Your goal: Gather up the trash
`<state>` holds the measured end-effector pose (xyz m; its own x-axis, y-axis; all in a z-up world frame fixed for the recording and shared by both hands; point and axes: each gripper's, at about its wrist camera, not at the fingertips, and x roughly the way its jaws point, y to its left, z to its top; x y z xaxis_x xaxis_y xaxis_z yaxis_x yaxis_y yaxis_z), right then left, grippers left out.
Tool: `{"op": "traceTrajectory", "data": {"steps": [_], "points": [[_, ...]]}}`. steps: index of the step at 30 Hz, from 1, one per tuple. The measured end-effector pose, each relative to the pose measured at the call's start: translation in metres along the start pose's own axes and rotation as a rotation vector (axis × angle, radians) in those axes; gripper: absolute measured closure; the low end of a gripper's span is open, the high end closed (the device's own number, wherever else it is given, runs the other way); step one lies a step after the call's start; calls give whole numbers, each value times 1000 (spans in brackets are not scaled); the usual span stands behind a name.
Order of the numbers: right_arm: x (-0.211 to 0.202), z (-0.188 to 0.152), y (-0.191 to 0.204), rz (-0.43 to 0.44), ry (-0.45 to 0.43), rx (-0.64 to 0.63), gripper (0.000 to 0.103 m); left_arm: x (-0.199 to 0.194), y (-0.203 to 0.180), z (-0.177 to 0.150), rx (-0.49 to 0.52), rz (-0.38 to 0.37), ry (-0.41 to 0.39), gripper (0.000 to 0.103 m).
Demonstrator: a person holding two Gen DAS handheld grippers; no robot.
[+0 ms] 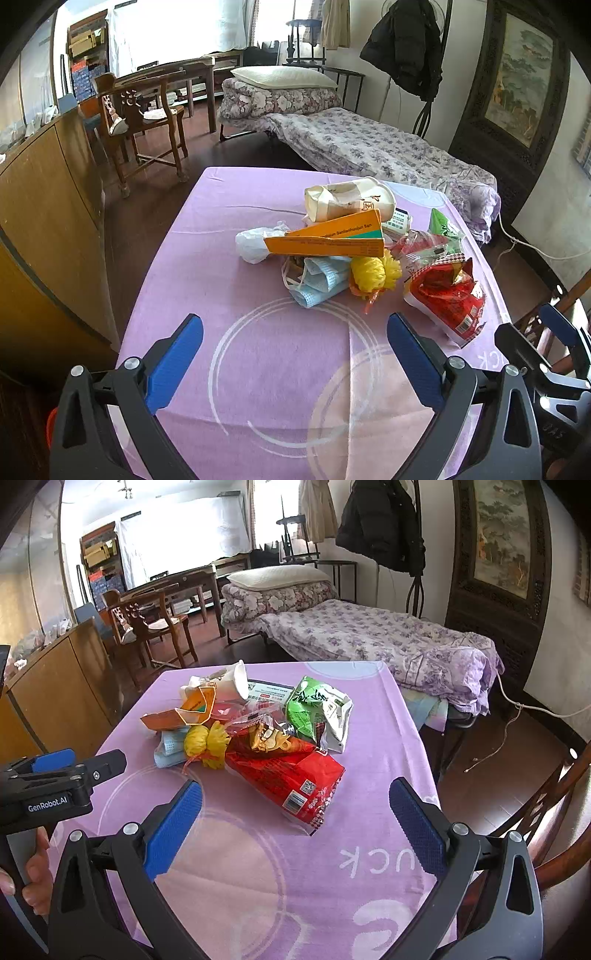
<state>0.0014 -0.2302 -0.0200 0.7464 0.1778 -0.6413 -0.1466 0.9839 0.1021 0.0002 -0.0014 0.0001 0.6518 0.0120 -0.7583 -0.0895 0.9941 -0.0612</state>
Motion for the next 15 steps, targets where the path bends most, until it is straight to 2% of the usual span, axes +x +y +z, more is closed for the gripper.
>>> {"op": "traceTrajectory", "data": {"steps": [15], "points": [[4, 1, -1, -6, 3, -6, 6, -2, -2, 2, 1, -4, -2, 6]]}}
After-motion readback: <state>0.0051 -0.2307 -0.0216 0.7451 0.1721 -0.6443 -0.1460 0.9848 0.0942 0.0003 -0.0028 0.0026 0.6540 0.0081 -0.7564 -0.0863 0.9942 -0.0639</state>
